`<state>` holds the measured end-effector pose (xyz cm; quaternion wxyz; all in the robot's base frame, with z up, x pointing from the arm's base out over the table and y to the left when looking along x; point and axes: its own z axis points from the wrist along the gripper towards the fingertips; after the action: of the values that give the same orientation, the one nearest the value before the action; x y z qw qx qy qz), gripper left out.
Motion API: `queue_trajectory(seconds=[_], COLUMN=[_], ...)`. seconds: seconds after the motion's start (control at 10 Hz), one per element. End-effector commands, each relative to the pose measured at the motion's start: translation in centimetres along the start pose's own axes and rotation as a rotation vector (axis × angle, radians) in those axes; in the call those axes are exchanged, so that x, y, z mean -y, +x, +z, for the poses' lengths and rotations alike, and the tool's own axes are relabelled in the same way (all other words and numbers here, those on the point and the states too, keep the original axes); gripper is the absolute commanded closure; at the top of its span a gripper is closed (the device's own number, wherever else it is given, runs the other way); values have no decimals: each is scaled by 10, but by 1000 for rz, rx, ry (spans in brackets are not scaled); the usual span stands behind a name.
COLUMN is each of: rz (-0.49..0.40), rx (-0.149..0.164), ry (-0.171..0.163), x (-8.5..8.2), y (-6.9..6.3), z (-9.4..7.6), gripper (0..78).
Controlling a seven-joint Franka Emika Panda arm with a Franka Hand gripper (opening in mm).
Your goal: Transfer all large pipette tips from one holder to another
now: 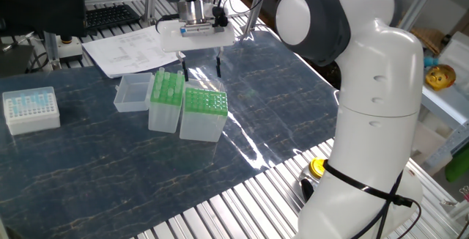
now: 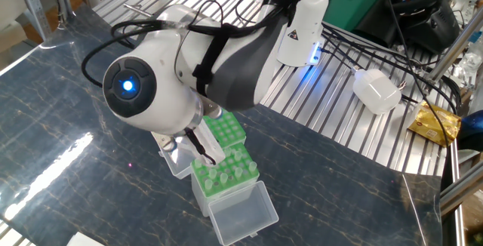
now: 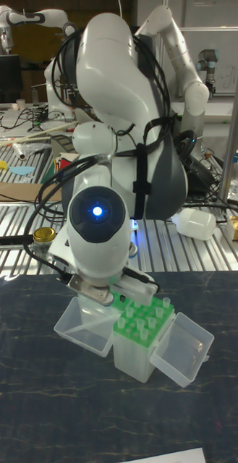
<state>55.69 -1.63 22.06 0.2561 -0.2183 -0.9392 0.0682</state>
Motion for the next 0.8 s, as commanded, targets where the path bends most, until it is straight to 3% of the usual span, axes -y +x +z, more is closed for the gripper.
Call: queue_trajectory(seconds=[0.1, 0.8], rz=[-52, -72], rx=[85, 125], ry=[10, 0], x=[13, 16], y=[-30, -47], z=[-2, -2], gripper=[1, 1])
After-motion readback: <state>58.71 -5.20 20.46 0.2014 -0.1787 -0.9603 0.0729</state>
